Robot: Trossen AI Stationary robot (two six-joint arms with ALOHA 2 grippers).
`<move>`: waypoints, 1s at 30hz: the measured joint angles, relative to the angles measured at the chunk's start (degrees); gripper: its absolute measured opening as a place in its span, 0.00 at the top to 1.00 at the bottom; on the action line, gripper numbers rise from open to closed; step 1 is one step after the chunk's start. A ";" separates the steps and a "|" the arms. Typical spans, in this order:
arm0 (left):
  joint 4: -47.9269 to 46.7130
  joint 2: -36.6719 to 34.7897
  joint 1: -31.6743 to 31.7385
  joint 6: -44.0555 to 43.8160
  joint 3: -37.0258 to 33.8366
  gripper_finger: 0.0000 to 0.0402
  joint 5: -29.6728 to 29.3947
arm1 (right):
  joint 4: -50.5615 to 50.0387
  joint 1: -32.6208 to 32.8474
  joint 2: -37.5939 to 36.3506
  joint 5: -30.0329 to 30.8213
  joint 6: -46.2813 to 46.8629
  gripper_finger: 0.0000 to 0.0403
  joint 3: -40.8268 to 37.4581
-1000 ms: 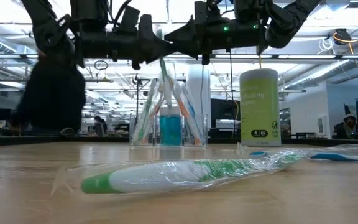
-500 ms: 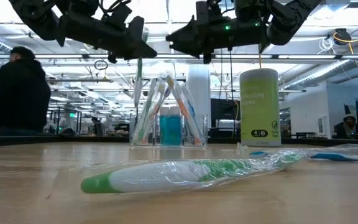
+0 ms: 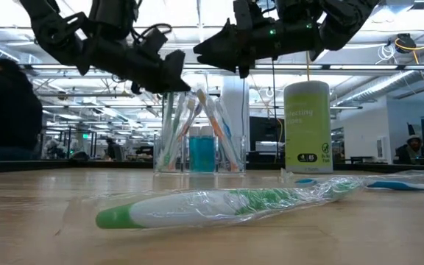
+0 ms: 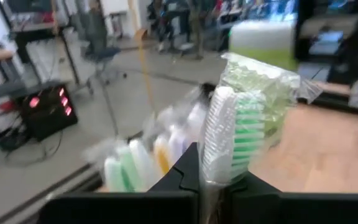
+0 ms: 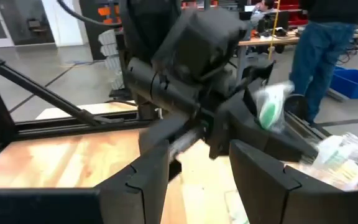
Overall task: Pick & Place toothbrushing station
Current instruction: Put the green toothbrush into the transparent organizer
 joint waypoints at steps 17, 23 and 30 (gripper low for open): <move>-13.93 -0.41 0.00 -6.07 0.02 0.92 -1.51 | -1.49 0.00 -0.02 -0.02 2.90 0.61 0.00; -14.53 -0.41 0.09 -3.86 0.00 0.91 -1.91 | -1.62 0.00 -0.02 -0.02 5.58 0.60 0.00; -15.46 -0.41 2.54 -3.73 0.02 0.76 -0.02 | -1.79 0.35 -0.02 -0.03 5.60 0.61 0.00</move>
